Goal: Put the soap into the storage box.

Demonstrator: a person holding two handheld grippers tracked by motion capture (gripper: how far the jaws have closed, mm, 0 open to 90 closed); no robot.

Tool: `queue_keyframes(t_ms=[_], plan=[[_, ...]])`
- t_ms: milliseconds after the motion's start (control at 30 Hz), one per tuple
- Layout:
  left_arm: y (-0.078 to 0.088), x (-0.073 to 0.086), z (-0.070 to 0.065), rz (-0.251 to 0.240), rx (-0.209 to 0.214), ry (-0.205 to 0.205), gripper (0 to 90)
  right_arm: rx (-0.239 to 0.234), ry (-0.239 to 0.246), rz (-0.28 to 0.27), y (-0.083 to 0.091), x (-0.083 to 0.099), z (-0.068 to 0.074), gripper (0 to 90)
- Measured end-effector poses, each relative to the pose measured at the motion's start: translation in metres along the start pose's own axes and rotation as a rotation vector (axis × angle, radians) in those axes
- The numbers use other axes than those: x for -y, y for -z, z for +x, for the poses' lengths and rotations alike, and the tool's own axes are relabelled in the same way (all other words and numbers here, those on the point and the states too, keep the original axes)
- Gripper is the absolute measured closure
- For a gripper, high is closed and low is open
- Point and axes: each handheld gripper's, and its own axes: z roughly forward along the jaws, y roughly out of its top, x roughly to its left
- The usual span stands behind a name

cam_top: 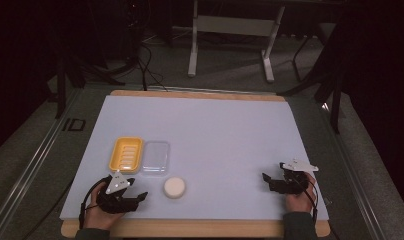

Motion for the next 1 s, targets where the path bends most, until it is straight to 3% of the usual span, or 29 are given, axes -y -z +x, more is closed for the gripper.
queue_keyframes(t_ms=[133, 300, 600, 1000], plan=[[0.001, -0.001, -0.002, -0.002, 0.008, 0.004, 31.9, 0.013, 0.02, -0.007, 0.001, 0.0, 0.002, 14.6], [0.004, -0.001, -0.005, 0.001, 0.015, 0.001, 31.8, 0.075, 0.061, 0.0, 0.0, 0.001, 0.009, 15.0], [0.006, -0.005, -0.004, 0.006, 0.022, -0.004, 31.8, 0.075, 0.057, -0.045, 0.004, 0.003, 0.009, 17.9], [0.008, -0.006, -0.004, 0.057, 0.031, -0.035, 31.8, 0.061, 0.084, -0.044, 0.004, 0.003, 0.011, 17.9]])
